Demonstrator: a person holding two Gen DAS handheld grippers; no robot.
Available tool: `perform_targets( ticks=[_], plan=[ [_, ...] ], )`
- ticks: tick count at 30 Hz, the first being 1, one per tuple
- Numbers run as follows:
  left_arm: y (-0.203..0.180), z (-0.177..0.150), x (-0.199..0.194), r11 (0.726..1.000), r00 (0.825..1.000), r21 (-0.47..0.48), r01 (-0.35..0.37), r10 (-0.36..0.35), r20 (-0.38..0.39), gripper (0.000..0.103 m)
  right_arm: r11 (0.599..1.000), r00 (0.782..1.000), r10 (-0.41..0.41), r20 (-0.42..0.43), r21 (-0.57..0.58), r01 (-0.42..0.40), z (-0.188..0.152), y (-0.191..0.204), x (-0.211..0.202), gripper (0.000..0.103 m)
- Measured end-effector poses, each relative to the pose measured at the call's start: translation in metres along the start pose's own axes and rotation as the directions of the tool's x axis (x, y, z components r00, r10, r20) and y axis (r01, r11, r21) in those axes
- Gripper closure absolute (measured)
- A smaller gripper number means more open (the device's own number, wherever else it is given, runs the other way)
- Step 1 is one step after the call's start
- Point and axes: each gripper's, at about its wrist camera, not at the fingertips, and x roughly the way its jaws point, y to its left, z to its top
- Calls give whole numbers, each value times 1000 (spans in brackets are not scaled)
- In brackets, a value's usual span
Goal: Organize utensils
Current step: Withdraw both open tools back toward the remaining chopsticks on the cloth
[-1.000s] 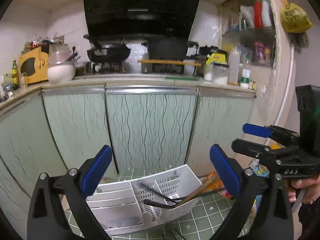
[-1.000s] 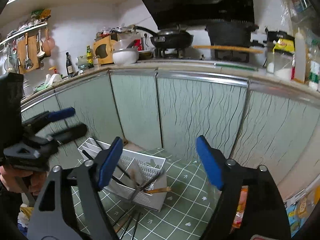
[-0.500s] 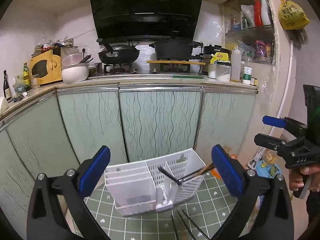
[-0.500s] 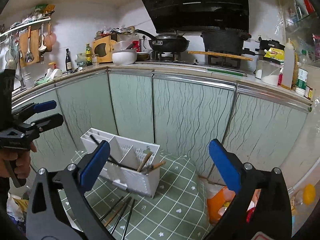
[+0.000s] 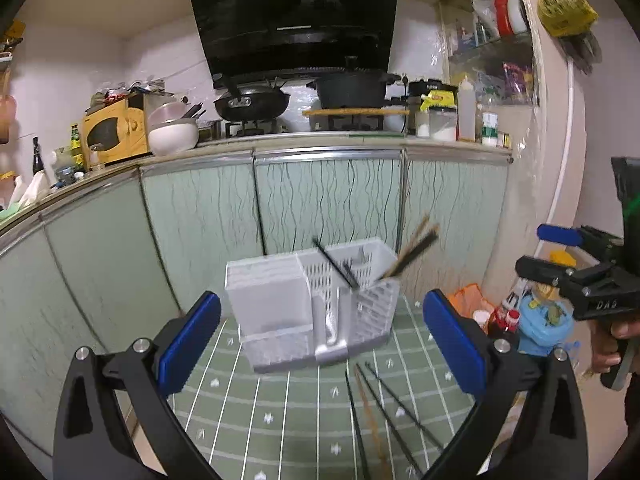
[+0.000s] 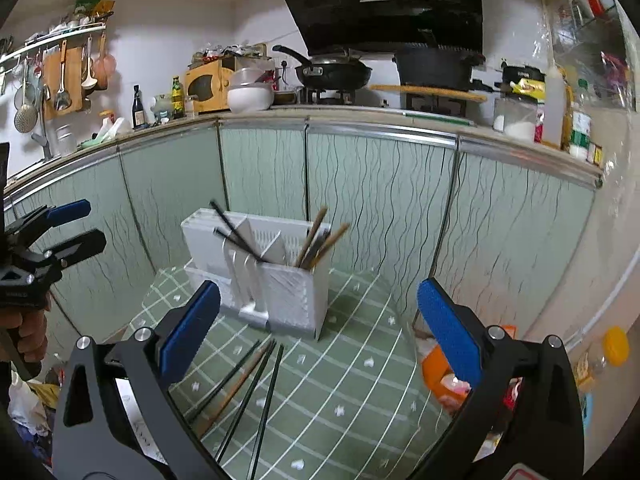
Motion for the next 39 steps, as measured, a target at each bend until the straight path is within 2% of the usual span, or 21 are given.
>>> perform_targets(
  ticks=[6, 18, 22, 25, 30, 37, 39],
  plan=[
    [-6, -42, -17, 1000, 1000, -1, -21, 21, 6, 4, 1000, 1000, -30, -7, 3, 30, -39, 8, -13, 8],
    [-7, -117, -25, 996, 999, -83, -35, 32, -37, 4, 999, 998, -48, -52, 10, 48, -109, 22, -15, 8],
    [-9, -140, -22, 995, 996, -75, -63, 58, -64, 4, 999, 996, -46, -80, 19, 48, -135, 24, -9, 8],
    [-10, -157, -17, 995, 993, -53, -86, 82, -81, 4, 999, 995, -7, -103, 33, 11, -155, 27, -1, 8],
    [-12, -181, -9, 996, 992, -51, -80, 74, -106, 4, 999, 989, 8, -148, 48, -1, -184, 34, 18, 8],
    [-17, -209, 7, 996, 987, -35, -81, 75, -142, 4, 999, 979, 6, -202, 34, 1, -208, 48, 42, 8],
    [-18, -215, 11, 997, 986, -34, -74, 68, -149, 4, 1000, 978, -3, -211, 21, 8, -211, 51, 46, 12]
  ],
)
